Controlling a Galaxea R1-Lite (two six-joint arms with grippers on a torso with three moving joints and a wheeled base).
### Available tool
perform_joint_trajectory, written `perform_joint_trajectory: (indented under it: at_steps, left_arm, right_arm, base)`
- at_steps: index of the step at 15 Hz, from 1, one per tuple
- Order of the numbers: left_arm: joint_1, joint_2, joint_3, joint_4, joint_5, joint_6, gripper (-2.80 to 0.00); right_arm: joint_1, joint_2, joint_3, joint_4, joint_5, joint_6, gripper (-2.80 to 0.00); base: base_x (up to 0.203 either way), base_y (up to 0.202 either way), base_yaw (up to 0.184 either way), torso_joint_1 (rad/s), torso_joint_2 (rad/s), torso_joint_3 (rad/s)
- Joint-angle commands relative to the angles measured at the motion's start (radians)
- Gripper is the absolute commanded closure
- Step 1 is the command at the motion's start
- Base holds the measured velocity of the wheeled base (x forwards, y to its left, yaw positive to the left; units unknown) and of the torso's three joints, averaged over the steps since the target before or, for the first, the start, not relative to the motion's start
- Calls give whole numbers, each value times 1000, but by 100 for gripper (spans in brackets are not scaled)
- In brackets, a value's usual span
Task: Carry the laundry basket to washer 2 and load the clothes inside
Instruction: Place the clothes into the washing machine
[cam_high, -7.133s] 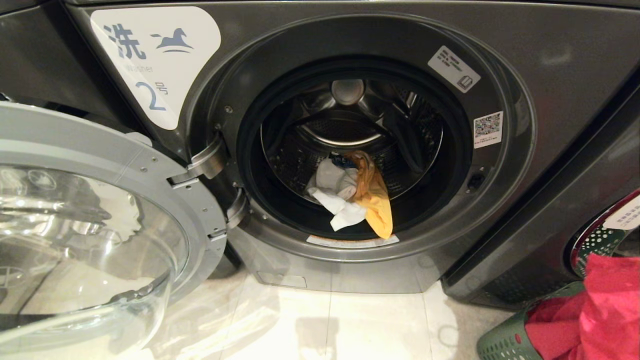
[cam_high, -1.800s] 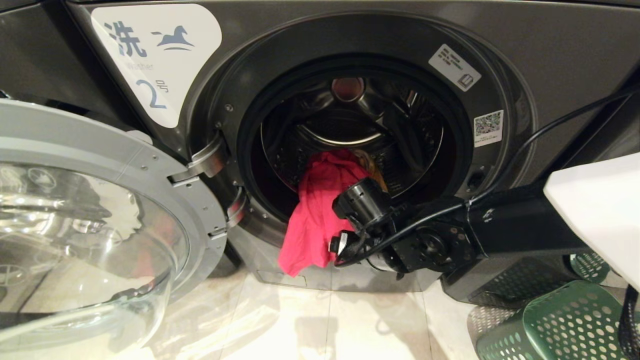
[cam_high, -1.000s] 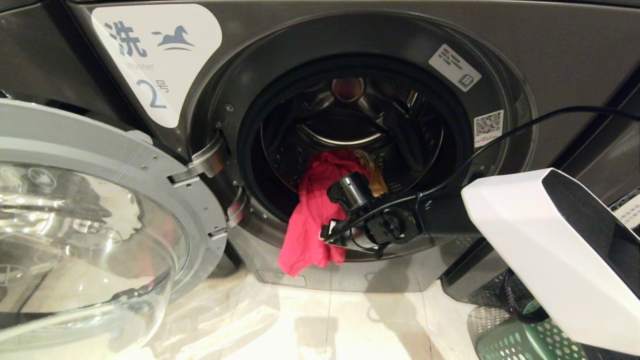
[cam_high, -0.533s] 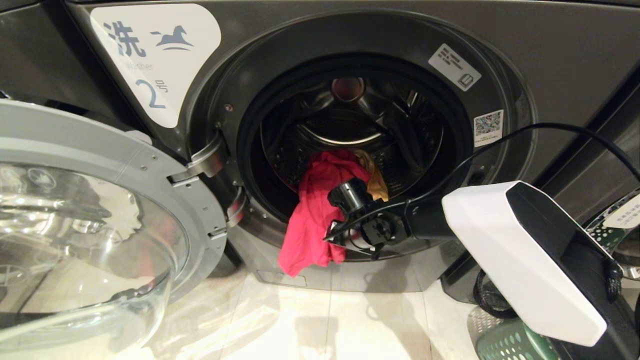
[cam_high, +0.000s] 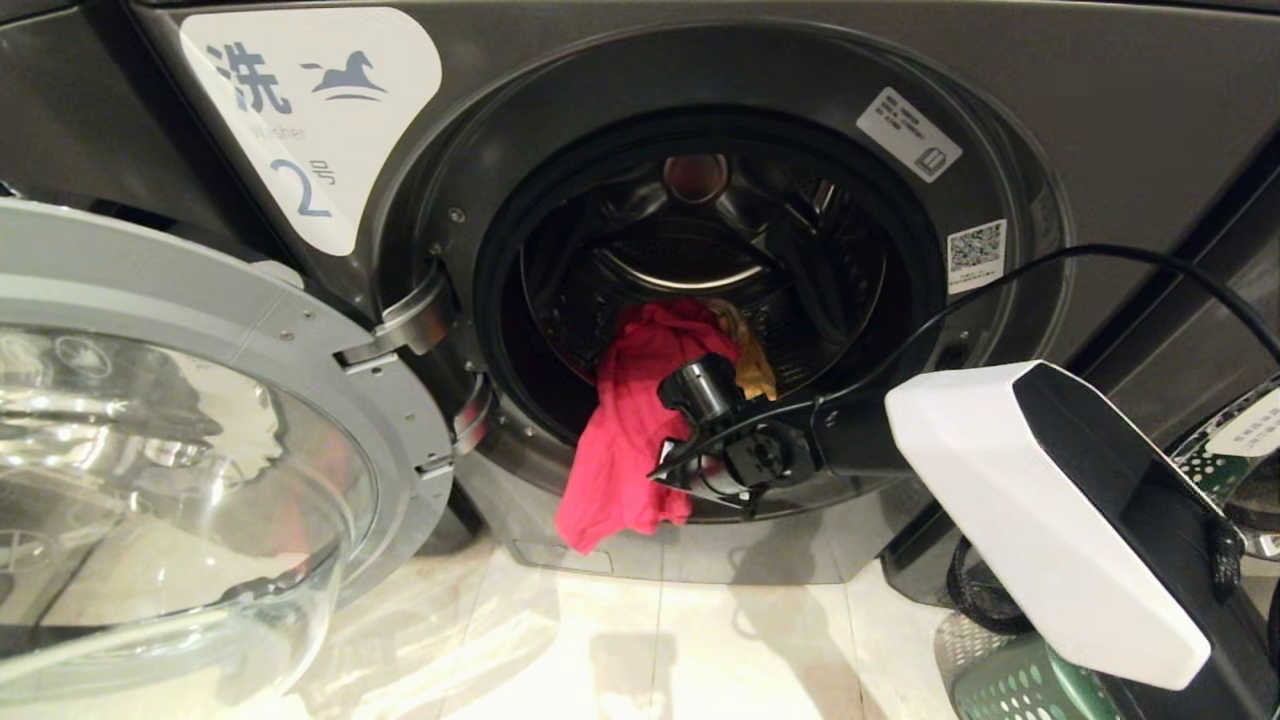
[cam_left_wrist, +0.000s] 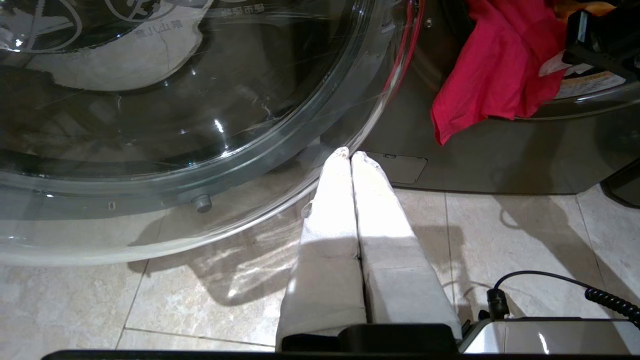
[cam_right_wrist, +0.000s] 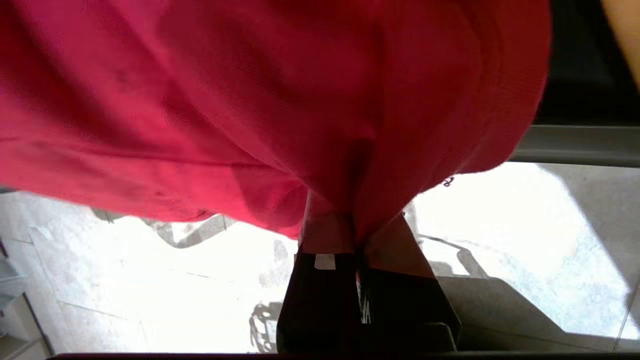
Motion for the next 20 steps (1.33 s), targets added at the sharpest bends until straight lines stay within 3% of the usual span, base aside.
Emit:
perform_joint_trajectory:
  at_steps: [1, 2, 4, 7, 10, 11, 15, 17, 20]
  left_arm:
    - [1, 0, 0, 0, 0, 0, 0]
    - [1, -2, 0, 0, 0, -1, 0]
    - [1, -1, 0, 0, 0, 0, 0]
    - [1, 0, 0, 0, 0, -1, 0]
    - [1, 0, 0, 0, 0, 0, 0]
    - [1, -1, 0, 0, 0, -1, 0]
    - [1, -1, 0, 0, 0, 0, 0]
    - [1, -1, 0, 0, 0, -1, 0]
    - [1, 0, 0, 0, 0, 0, 0]
  right_arm:
    - [1, -40, 13, -1, -1, 1, 0]
    - [1, -64, 28, -6, -3, -11, 0]
    - [2, -108, 57, -67, -48, -123, 0]
    - [-1, -108, 63, -376, -178, -478, 0]
    - [-44, -70, 57, -755, -176, -850, 0]
    - [-62, -53, 45, -836, -142, -916, 0]
    - [-135, 2, -32, -1158, 194, -1160, 0]
    - [-155, 12, -34, -1262, 297, -1198, 0]
    - [-160, 9, -39, -1374, 363, -1239, 0]
  base:
    - [0, 0, 0, 0, 0, 0]
    - [0, 0, 0, 0, 0, 0]
    - [0, 0, 0, 0, 0, 0]
    - [0, 0, 0, 0, 0, 0]
    - [0, 0, 0, 0, 0, 0]
    - [0, 0, 0, 0, 0, 0]
    - [0, 0, 0, 0, 0, 0]
    - [0, 0, 0, 0, 0, 0]
    - [0, 0, 0, 0, 0, 0]
